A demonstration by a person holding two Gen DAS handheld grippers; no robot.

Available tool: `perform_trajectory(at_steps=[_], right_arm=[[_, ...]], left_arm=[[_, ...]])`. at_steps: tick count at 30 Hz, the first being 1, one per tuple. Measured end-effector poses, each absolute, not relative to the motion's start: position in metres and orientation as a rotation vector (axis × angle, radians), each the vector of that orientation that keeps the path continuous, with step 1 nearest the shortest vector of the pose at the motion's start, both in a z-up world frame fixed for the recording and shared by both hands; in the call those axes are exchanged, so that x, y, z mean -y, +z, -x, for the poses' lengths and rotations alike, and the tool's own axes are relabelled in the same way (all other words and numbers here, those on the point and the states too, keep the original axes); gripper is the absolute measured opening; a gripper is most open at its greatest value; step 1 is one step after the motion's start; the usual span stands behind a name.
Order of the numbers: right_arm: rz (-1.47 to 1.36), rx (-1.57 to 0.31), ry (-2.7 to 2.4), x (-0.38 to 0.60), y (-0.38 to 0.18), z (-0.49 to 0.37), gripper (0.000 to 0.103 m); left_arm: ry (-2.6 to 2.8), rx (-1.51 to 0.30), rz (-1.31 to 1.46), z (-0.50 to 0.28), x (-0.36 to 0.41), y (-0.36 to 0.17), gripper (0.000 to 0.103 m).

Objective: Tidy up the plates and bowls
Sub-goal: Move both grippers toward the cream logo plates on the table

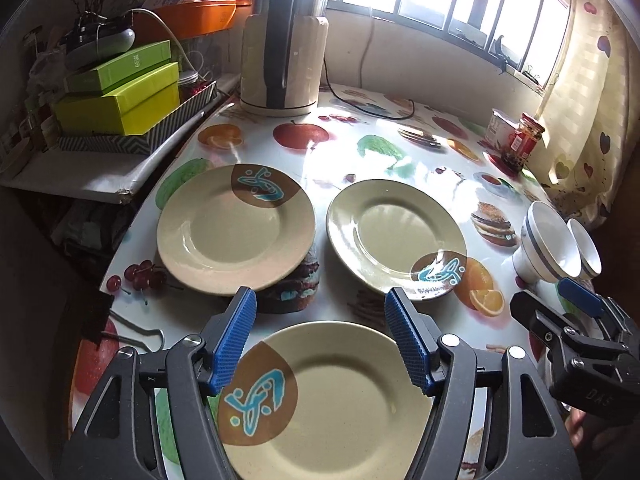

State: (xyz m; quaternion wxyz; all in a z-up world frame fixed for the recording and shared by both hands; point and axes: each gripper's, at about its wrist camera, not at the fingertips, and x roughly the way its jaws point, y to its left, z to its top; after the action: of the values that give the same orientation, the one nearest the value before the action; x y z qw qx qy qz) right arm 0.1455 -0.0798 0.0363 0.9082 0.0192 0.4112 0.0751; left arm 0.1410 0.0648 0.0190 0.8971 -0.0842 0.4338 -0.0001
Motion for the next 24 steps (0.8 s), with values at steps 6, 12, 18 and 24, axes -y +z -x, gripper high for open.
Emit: perform_trajectory(at_steps=[6, 12, 18, 24], right_arm=[[-0.081, -0.862, 0.142, 0.078, 0.026, -0.174, 0.102], [-0.117, -0.907, 0.136, 0.076, 0.009, -0.199, 0.087], [-0.149, -0.937, 0.129, 0.076, -0.004, -0.218, 0.074], [-0.14, -0.949, 0.142, 0.075, -0.011, -0.233, 0.062]], left_arm=[[-0.043, -0.946, 0.229, -0.169, -0.067, 0.008, 0.059], [-0.037, -0.981, 0.222, -0.188, -0.066, -0.002, 0.05], [-0.032, -1.007, 0.21, -0.201, -0.063, -0.012, 0.047], [-0.019, -1.01, 0.215, -0.21, -0.063, -0.016, 0.047]])
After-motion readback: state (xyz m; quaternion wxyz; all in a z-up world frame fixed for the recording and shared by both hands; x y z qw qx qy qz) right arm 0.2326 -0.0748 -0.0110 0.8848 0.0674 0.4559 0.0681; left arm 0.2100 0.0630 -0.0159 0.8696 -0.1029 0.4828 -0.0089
